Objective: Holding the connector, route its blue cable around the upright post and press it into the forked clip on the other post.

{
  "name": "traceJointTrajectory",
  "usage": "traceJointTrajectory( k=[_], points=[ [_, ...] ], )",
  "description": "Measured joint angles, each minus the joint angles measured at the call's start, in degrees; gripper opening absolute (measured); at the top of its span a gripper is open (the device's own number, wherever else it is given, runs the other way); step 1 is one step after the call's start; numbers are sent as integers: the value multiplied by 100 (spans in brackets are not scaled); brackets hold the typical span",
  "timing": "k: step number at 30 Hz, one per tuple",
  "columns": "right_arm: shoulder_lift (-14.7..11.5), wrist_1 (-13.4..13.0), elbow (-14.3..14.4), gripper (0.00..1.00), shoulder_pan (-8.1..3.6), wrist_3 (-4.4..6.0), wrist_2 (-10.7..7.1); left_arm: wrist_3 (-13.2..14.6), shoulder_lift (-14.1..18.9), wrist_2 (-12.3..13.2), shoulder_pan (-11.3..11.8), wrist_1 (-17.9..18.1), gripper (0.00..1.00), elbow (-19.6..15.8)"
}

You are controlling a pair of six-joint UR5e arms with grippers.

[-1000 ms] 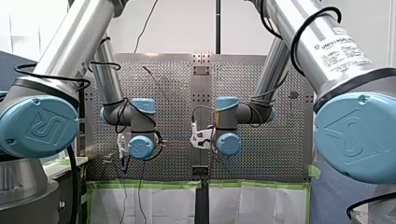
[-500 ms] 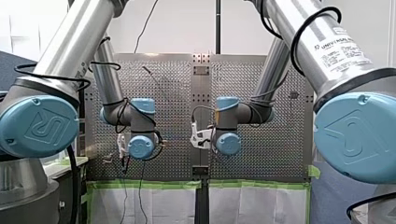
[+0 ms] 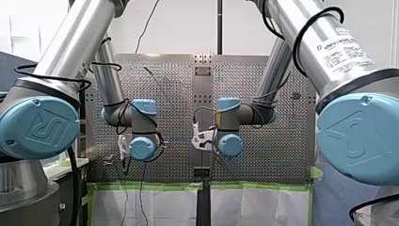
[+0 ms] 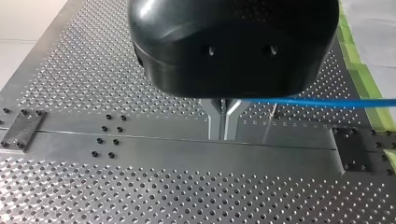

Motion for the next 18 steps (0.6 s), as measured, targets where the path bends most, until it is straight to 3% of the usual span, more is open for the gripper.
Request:
traceJointTrajectory(
  k=[18],
  points=[
    [0, 0, 0, 0, 0, 0, 0, 0, 0, 0, 0, 0, 1, 0]
  ],
)
